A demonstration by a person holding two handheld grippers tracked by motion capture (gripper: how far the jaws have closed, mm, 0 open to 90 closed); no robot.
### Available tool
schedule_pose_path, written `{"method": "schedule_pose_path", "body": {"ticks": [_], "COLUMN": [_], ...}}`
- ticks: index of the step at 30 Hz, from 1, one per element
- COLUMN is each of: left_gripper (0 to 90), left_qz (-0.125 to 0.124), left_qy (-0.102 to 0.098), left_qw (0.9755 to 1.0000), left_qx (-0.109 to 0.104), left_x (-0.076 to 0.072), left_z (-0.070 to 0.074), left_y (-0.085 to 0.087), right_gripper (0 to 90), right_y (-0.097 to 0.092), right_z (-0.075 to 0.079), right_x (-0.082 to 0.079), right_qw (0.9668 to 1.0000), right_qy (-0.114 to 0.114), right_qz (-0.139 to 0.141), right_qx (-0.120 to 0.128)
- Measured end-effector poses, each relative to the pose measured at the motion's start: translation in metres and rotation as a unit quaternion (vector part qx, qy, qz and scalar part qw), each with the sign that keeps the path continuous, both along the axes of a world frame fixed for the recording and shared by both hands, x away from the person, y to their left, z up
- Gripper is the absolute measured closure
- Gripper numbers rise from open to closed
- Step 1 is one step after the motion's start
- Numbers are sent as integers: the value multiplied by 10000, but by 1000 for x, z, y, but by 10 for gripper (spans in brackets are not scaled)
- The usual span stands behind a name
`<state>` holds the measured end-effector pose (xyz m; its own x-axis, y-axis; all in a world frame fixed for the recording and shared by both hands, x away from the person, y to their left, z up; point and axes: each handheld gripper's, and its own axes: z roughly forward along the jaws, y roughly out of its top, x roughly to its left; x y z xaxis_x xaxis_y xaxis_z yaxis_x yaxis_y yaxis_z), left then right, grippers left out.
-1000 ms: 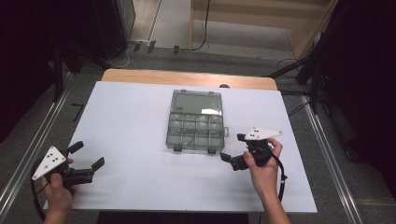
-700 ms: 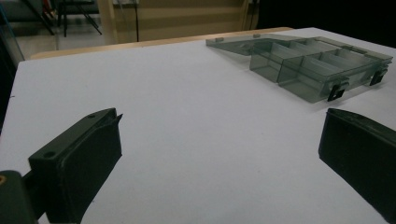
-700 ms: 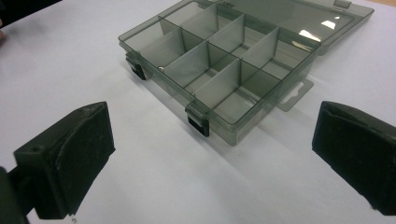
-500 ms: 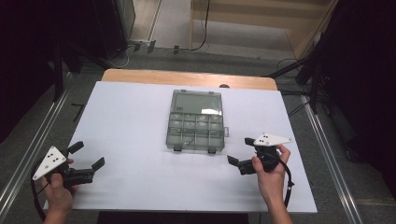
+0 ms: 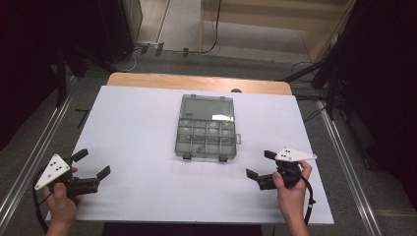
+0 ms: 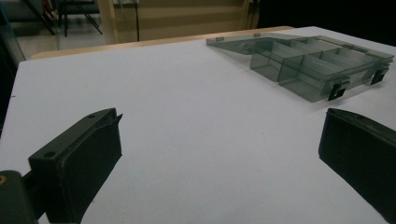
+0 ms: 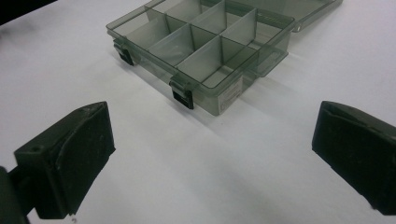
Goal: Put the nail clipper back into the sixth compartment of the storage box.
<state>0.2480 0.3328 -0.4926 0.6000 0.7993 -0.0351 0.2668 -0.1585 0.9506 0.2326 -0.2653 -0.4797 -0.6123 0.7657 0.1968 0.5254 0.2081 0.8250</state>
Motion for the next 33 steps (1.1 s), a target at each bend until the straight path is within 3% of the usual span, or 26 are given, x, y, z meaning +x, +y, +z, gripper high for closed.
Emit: {"method": "schedule_pose_path", "body": {"ticks": [19,33], "left_gripper": [0,0], "left_qz": [-3,4], "left_qy": [-9,-4], "left_qw": [10000,10000], "left_qx": [4,-11], "left_x": [0,0], "left_z": [0,0], "left_y": [0,0], "right_gripper": [0,0], "right_y": [-32,-47], "right_z": [-11,-17], "right_x": [-16,-26], "right_qw": [9992,9979], "right_qy": [-84,-300], "right_qz": [-358,-503], "right_qx": [144,272]}}
